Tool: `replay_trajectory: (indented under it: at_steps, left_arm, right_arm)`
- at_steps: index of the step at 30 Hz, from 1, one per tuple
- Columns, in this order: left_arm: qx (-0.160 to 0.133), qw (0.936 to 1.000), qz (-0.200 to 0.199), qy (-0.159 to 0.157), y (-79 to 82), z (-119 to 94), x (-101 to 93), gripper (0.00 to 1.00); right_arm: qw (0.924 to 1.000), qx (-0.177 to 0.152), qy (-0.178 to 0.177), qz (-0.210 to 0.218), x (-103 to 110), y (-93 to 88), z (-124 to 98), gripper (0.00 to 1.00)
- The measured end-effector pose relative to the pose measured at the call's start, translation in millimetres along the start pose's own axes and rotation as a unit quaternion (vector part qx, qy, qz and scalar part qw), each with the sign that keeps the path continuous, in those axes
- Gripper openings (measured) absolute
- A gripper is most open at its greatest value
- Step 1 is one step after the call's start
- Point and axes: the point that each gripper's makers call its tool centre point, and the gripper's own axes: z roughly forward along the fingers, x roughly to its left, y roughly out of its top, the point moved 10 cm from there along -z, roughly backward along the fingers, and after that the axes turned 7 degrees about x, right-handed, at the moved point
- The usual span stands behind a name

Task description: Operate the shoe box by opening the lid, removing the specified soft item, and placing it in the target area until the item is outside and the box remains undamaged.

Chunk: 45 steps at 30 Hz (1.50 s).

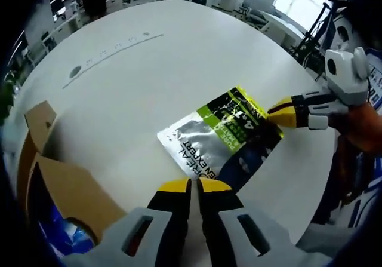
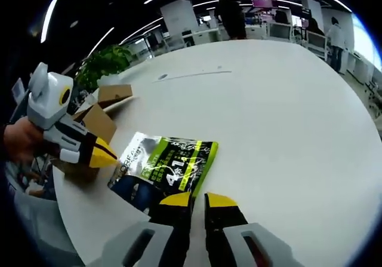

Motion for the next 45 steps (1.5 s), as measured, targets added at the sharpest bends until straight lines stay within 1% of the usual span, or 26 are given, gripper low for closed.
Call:
replay_trajectory:
  at_steps: [4, 11, 14, 16, 20, 21, 24, 32, 38, 42, 45]
  left_arm:
    - [-0.008, 1.0, 0.002, 0.001, 0.5, -7.1, 1.5, 0.04]
    - [-0.028, 0.9996, 0.007, 0.001, -1.2, -21.6, 0.1, 0.06]
    - [-0.04, 0.9991, 0.007, -0.008, -1.3, -25.6, -0.7, 0.06]
    - [-0.044, 0.9988, 0.019, -0.006, -2.4, -30.2, -2.7, 0.07]
    - [-0.056, 0.9982, 0.022, -0.008, -4.3, -39.8, -2.2, 0.08]
    - [-0.066, 0.9975, 0.021, -0.008, -4.9, -43.5, -2.1, 0.07]
    - [-0.077, 0.9968, 0.022, -0.006, -6.5, -49.2, -3.2, 0.08]
    - [-0.09, 0.9956, 0.024, -0.009, -9.4, -60.1, -1.8, 0.09]
    - [-0.102, 0.9945, 0.017, -0.014, -12.0, -67.8, -0.4, 0.1]
    - [-0.114, 0.9933, 0.016, -0.014, -16.8, -76.2, -1.1, 0.11]
    - [-0.126, 0.992, 0.011, -0.004, -21.2, -82.5, 1.9, 0.12]
  right_arm:
    - [1.0, -0.005, -0.003, 0.003, 1.4, 1.0, -5.9, 0.05]
    - [0.9999, -0.011, -0.012, 0.004, 3.1, -0.9, -15.0, 0.06]
    - [0.9998, -0.014, -0.014, 0.005, 4.6, -0.9, -18.9, 0.06]
    - [0.9997, -0.017, -0.016, 0.005, 5.1, -0.7, -21.3, 0.06]
    - [0.9995, -0.022, -0.018, 0.011, 6.3, -0.4, -26.4, 0.07]
    - [0.9995, -0.024, -0.019, 0.011, 7.6, 0.1, -28.5, 0.07]
    - [0.9993, -0.03, -0.019, 0.012, 10.6, 2.5, -33.0, 0.07]
    - [0.999, -0.037, -0.024, 0.008, 15.1, 8.0, -39.7, 0.07]
    - [0.9989, -0.04, -0.024, 0.007, 21.7, 8.6, -43.8, 0.07]
    - [0.9986, -0.048, -0.022, 0.01, 28.6, 9.6, -47.8, 0.07]
    - [0.9984, -0.05, -0.022, 0.008, 34.6, 9.1, -48.6, 0.07]
